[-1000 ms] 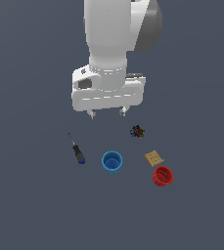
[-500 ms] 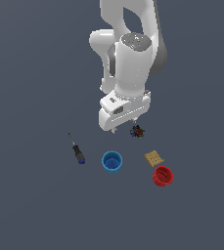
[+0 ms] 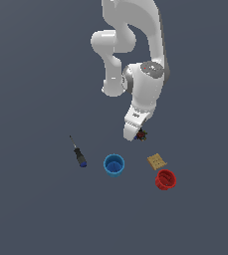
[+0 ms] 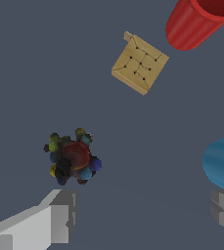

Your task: Pick up a designated object from a clutter of objects.

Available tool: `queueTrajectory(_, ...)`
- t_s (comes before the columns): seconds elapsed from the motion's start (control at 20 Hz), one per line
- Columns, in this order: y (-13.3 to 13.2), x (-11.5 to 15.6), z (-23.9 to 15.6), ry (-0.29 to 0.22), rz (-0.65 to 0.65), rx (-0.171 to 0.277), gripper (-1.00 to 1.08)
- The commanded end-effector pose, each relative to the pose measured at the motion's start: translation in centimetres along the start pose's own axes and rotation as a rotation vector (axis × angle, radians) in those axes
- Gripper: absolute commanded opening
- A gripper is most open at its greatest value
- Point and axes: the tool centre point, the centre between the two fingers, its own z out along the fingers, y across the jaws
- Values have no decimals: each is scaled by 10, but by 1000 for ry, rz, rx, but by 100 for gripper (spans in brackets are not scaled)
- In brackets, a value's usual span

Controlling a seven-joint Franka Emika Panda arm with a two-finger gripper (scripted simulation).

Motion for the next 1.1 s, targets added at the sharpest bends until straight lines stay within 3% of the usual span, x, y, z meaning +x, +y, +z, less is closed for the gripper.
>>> queueTrajectory(0.0,-19,2,15,0,-93,8,100)
queueTrajectory(0.5,-66,3,49,4,-312,32,100)
queueTrajectory(1.05,-72,3,59,5,-334,35,100)
